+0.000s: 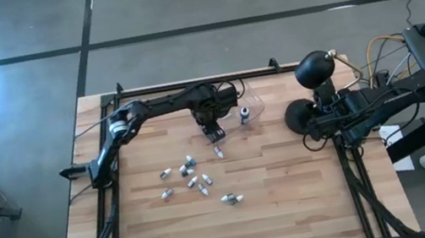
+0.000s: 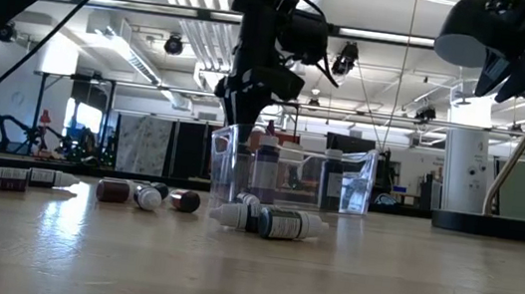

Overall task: Pick & Place food coloring
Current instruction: Put the large blue food coloring bottle into the transparent bin, then put the left small black food coloring bottle into the transparent bin

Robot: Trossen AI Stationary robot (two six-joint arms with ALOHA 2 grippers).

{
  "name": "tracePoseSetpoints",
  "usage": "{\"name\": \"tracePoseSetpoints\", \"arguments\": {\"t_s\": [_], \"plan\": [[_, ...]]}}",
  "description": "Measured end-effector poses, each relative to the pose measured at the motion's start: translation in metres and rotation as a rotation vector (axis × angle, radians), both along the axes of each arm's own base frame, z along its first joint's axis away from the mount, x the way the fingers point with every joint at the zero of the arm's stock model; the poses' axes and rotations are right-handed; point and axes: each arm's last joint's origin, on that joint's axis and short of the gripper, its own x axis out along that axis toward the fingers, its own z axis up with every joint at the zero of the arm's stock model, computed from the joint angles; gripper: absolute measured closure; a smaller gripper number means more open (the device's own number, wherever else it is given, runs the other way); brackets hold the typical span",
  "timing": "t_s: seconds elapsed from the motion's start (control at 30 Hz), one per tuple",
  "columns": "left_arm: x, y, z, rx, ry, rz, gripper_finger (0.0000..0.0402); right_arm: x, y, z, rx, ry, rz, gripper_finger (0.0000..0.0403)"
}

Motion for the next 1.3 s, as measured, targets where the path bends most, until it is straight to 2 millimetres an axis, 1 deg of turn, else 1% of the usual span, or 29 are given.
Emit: {"name": "tracePoseSetpoints", "arguments": {"t_s": [0.3,0.6,0.77,0.9,1.07,1.17,1.3], "plan": [[0.002,0.0,0.007,0.007,-0.03,0.016,0.0275,0.001,0.0,0.0,0.003,-0.003,0.003,0.0227],[0.002,0.001,0.008,0.006,-0.04,0.068,0.0275,0.001,0.0,0.0,0.004,-0.007,0.003,0.0227],[0.0,0.002,0.011,0.074,-0.024,0.107,0.0275,0.001,0.0,0.0,0.004,-0.009,0.002,0.0227],[-0.002,0.002,0.018,0.107,-0.052,0.102,0.0275,0.001,0.0,0.0,0.005,-0.012,0.003,0.0227],[0.002,0.003,0.02,0.096,-0.102,0.108,0.0275,0.002,0.0,0.0,0.007,-0.02,0.002,0.0227],[0.004,0.0,0.021,0.057,-0.125,0.1,0.0264,0.002,0.0,0.0,0.007,-0.024,0.002,0.0227],[0.005,-0.001,0.021,0.02,-0.137,0.093,0.0226,0.003,0.001,0.0,0.008,-0.026,0.002,0.0227]]}}
